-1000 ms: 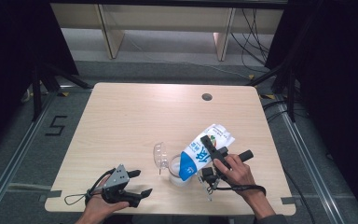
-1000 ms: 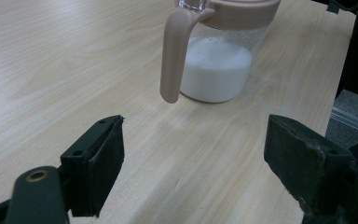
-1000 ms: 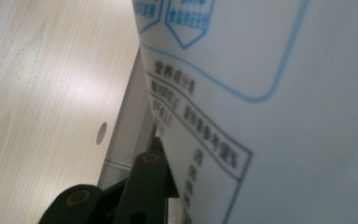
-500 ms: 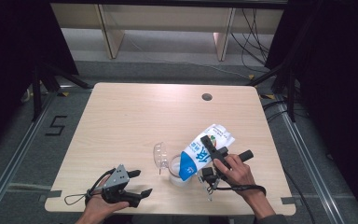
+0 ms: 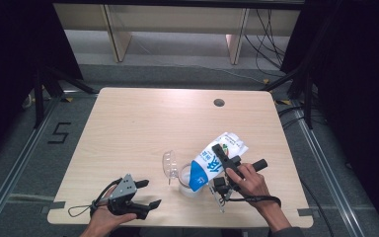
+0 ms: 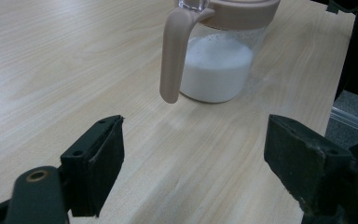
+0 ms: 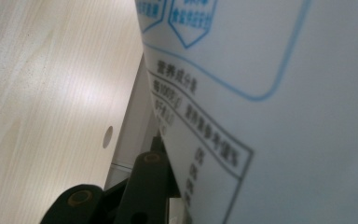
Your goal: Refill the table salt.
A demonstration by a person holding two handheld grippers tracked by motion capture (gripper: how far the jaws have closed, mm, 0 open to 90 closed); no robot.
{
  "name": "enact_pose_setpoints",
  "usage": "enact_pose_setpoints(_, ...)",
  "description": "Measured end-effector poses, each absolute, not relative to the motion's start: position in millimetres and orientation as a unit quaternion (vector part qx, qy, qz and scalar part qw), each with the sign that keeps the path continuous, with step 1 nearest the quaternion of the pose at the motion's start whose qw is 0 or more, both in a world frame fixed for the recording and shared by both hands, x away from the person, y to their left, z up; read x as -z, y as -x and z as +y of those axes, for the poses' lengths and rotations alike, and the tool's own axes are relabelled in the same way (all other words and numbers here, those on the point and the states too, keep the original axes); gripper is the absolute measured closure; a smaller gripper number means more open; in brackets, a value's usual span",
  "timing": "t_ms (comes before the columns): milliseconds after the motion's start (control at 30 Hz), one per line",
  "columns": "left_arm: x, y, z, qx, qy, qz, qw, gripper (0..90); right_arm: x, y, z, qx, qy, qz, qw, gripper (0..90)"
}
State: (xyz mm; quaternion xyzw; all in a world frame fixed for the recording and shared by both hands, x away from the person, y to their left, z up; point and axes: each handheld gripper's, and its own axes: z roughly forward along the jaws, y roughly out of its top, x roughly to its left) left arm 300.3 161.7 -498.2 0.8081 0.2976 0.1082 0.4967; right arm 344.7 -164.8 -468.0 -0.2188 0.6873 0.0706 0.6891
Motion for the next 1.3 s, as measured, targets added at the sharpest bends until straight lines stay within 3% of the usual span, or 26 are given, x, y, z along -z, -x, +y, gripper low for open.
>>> enact_pose_setpoints(600, 498, -301, 162, -0.106, -0.807, 0.296, 0.499, 19.8, 465, -347, -167, -0.101, 0.192, 0.723, 0.656, 76.4)
enact_pose_setpoints(1300, 498, -301, 162, -0.107, -0.806, 0.296, 0.501, 19.8, 463, -360, -197, -0.251, 0.010, 0.795, 0.552, 77.0)
